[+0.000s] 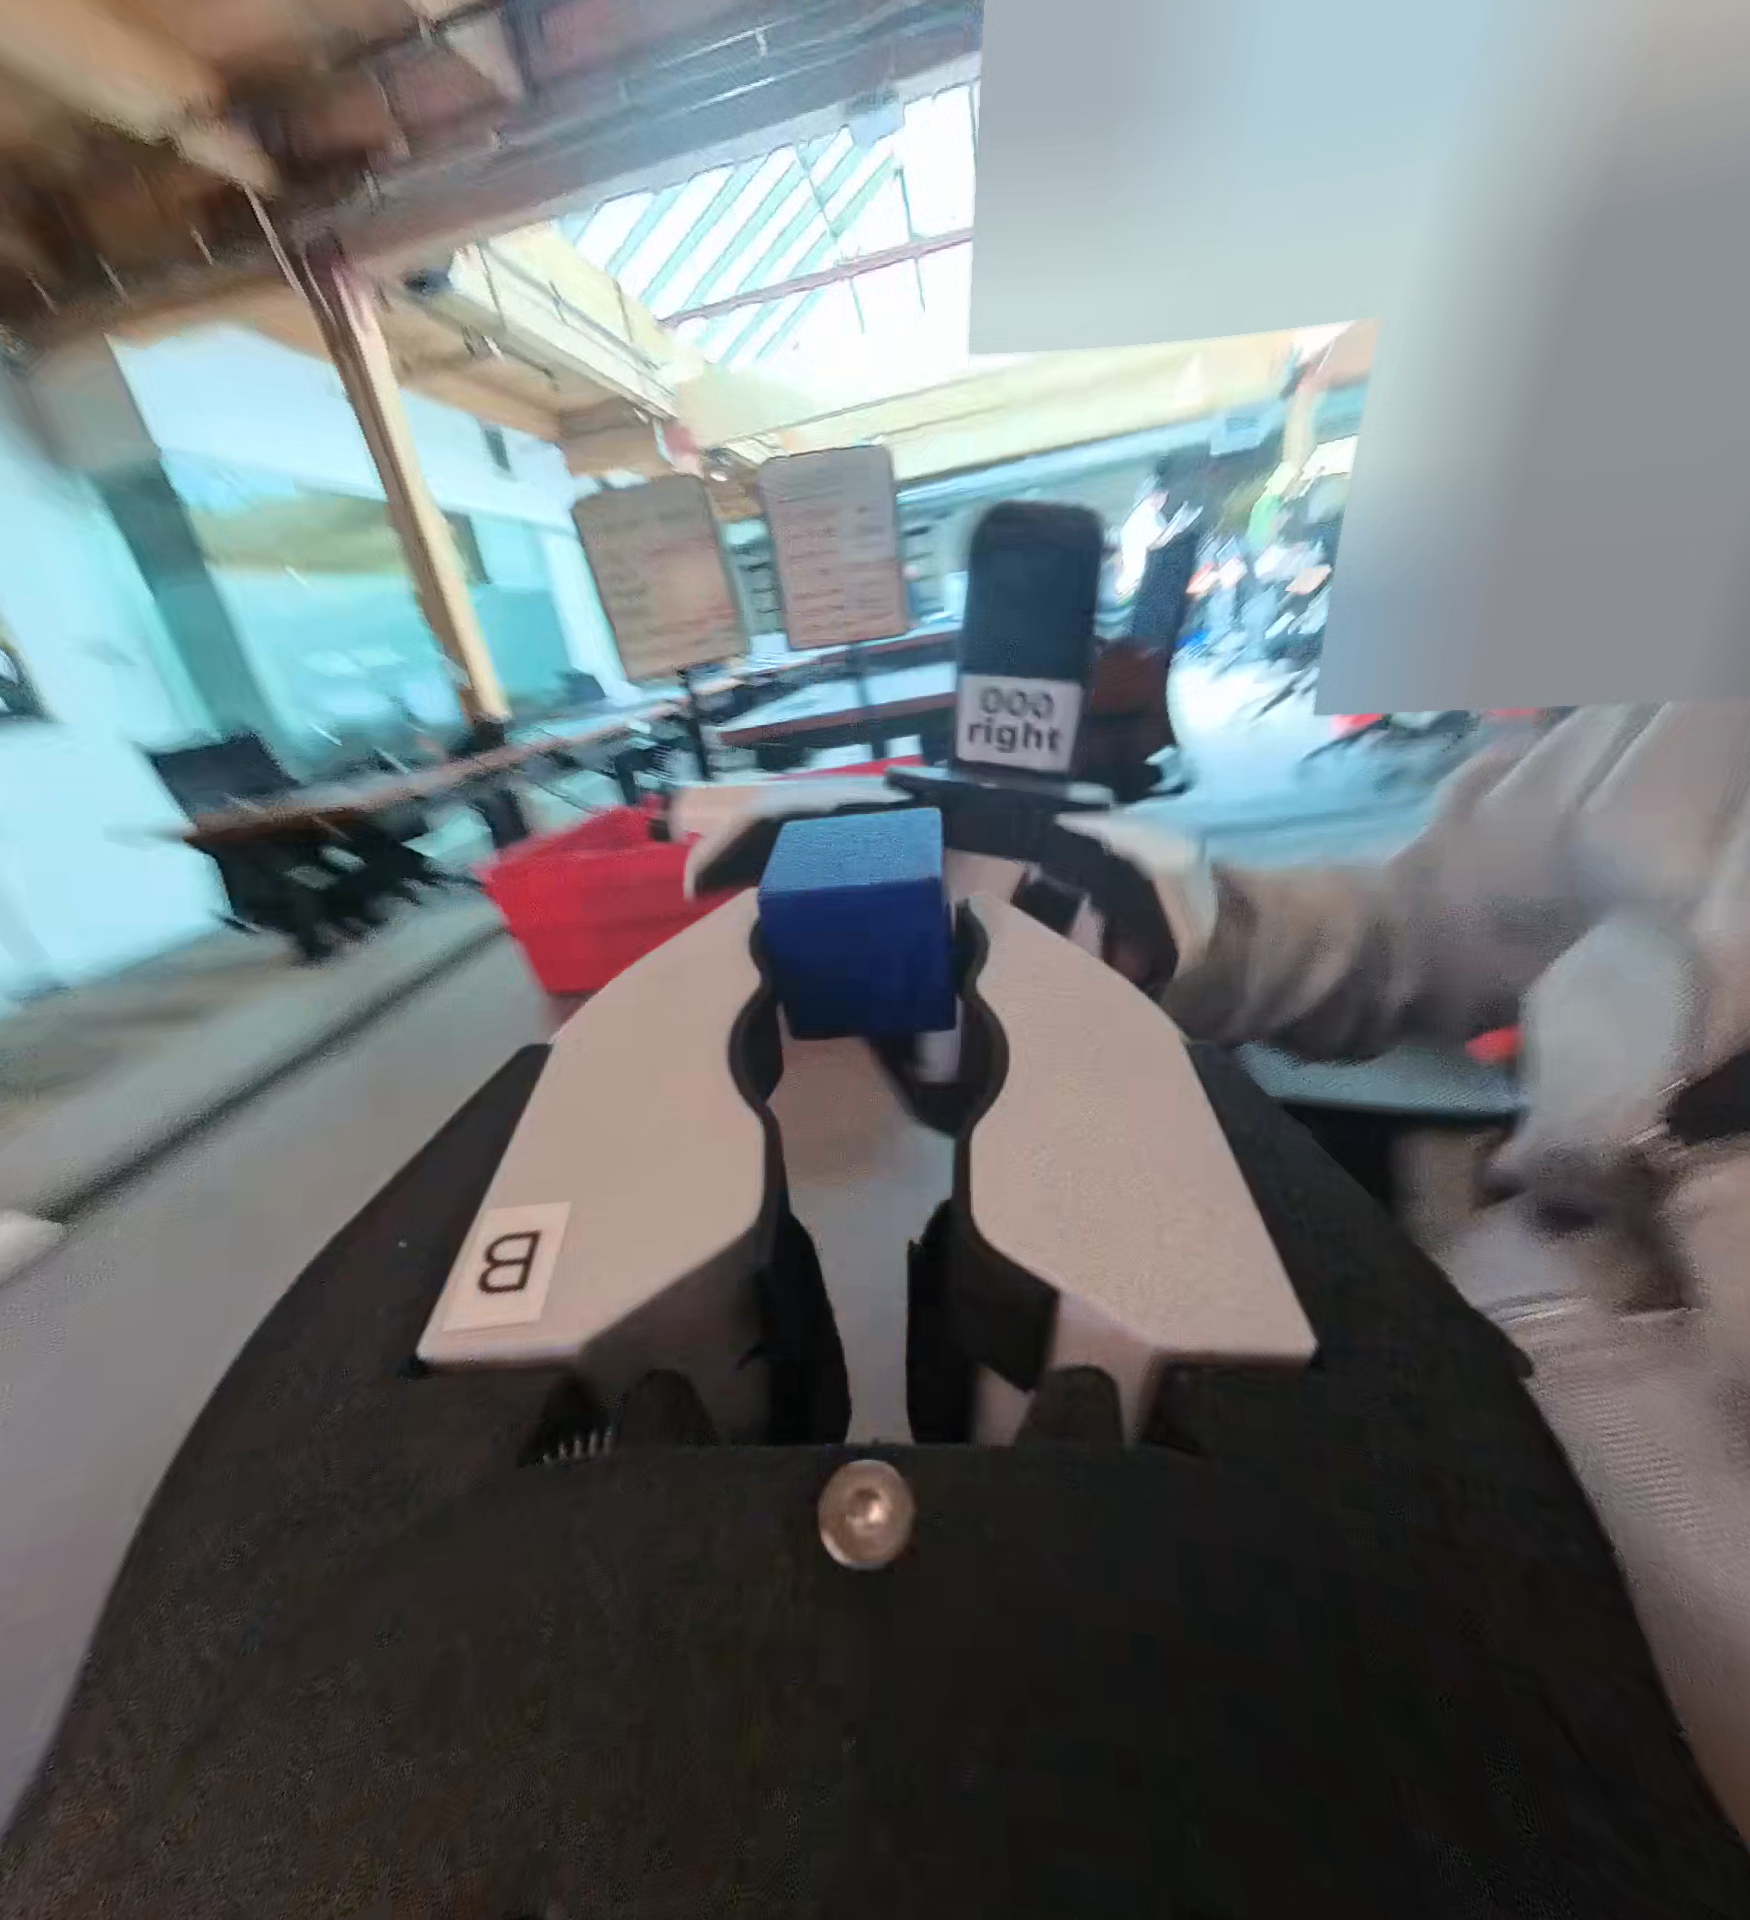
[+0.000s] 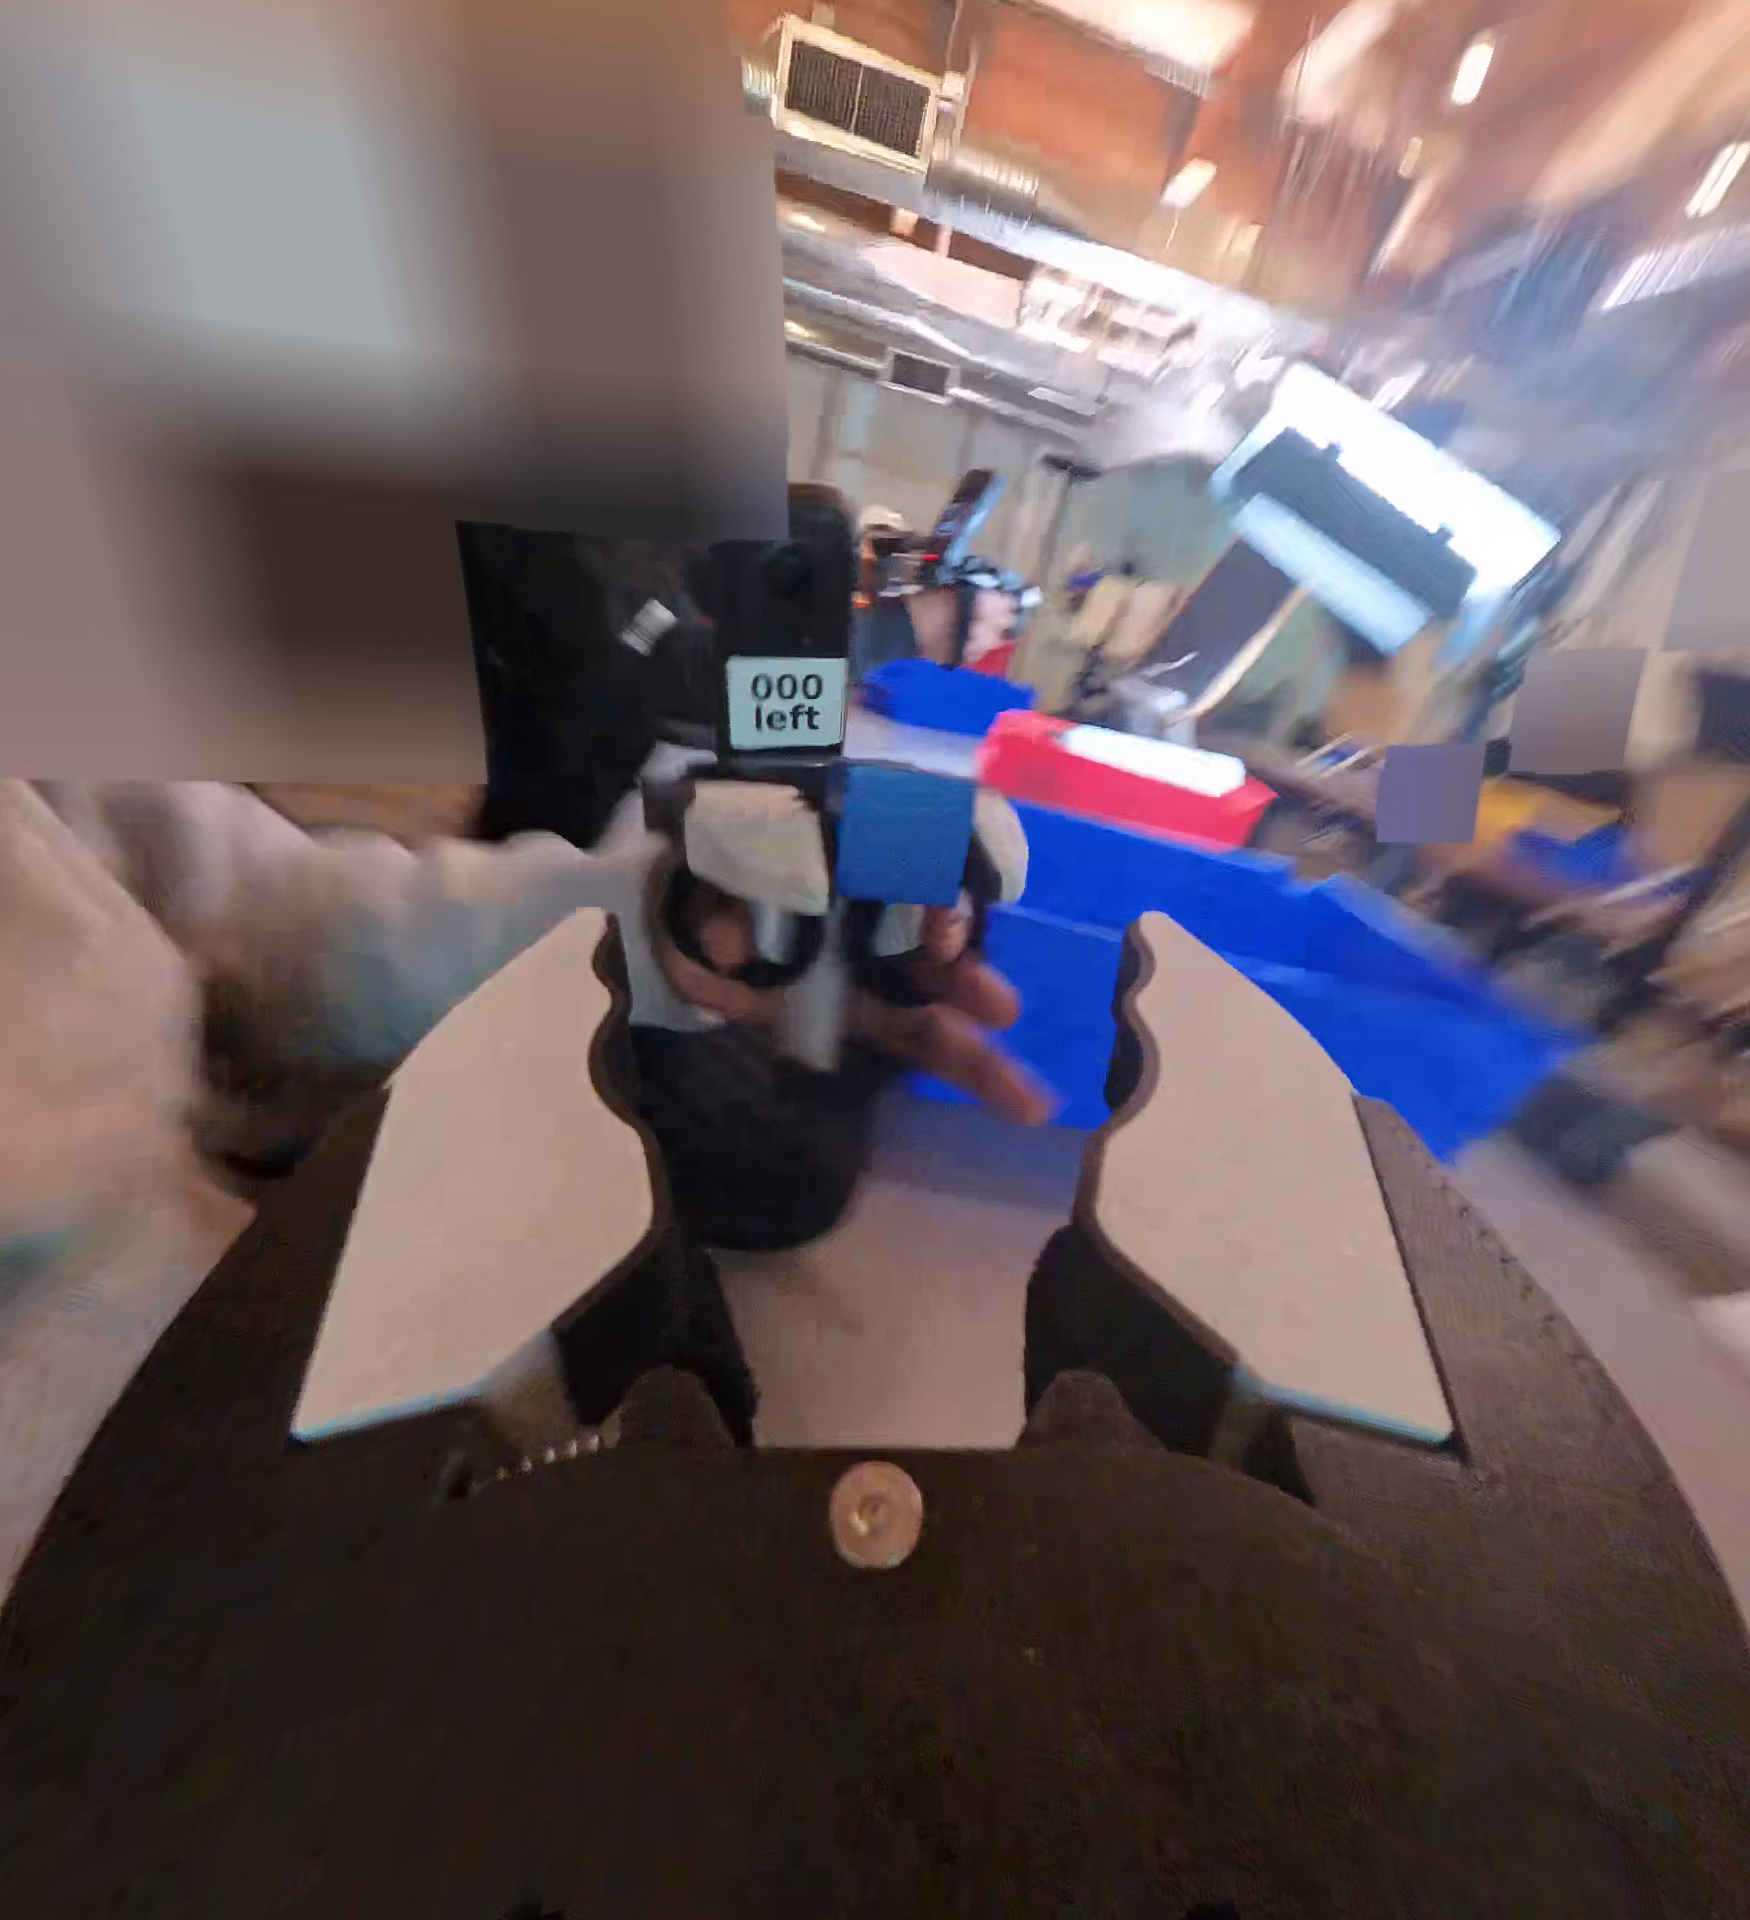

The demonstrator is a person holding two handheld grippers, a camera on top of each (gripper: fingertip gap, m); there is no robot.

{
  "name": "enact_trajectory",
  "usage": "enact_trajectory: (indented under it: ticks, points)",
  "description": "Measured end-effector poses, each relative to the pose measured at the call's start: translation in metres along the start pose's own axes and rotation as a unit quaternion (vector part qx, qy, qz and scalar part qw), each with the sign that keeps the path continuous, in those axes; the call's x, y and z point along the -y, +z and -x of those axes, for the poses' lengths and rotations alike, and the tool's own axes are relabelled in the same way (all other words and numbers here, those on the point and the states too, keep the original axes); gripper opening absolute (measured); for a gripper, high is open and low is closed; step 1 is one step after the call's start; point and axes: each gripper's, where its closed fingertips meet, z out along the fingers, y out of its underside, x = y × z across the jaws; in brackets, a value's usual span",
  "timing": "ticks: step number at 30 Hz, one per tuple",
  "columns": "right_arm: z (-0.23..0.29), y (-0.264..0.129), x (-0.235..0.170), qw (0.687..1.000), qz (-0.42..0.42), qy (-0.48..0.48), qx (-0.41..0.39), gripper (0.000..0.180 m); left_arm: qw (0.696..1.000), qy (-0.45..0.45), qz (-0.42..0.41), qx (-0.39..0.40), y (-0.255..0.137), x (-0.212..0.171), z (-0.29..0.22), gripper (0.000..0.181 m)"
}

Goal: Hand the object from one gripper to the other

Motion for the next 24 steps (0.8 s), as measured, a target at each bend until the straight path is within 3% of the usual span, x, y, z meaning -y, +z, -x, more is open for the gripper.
enact_trajectory:
  ticks: [2,5,7,9,11,15,17,19,21,24]
  points:
    - [-0.001,-0.001,-0.001,0.982,0.018,-0.181,-0.049,0.085,0.99,-0.133,0.0,-0.056,-0.001,-0.004,-0.005,0.03]
    - [0.004,0.001,-0.011,0.897,0.053,-0.431,-0.089,0.072,0.956,-0.264,0.029,-0.123,0.001,-0.016,-0.018,0.029]
    - [0.012,0.004,-0.021,0.853,0.077,-0.509,-0.08,0.066,0.947,-0.277,0.072,-0.143,0.004,-0.029,-0.029,0.029]
    - [0.017,0.007,-0.026,0.849,0.082,-0.517,-0.069,0.053,0.944,-0.271,0.108,-0.156,0.006,-0.039,-0.037,0.03]
    - [0.016,0.006,-0.025,0.853,0.083,-0.51,-0.069,0.031,0.942,-0.269,0.109,-0.166,0.006,-0.038,-0.041,0.03]
    - [0.014,0.005,-0.025,0.881,0.091,-0.459,-0.065,0.029,0.947,-0.261,0.096,-0.16,0.007,-0.035,-0.039,0.032]
    - [0.011,0.004,-0.022,0.905,0.088,-0.41,-0.067,0.029,0.966,-0.214,0.057,-0.134,0.01,-0.025,-0.032,0.055]
    - [0.004,0.002,-0.016,0.94,0.078,-0.325,-0.07,0.029,0.993,-0.094,0.014,-0.075,0.012,-0.016,-0.022,0.079]
    - [-0.002,-0.001,-0.011,0.976,0.063,-0.2,-0.062,0.029,0.999,0.048,0.013,-0.016,0.012,-0.01,-0.013,0.089]
    - [-0.008,-0.004,-0.008,0.998,0.048,0.042,-0.016,0.029,0.962,0.261,0.046,0.057,0.012,-0.013,-0.005,0.087]
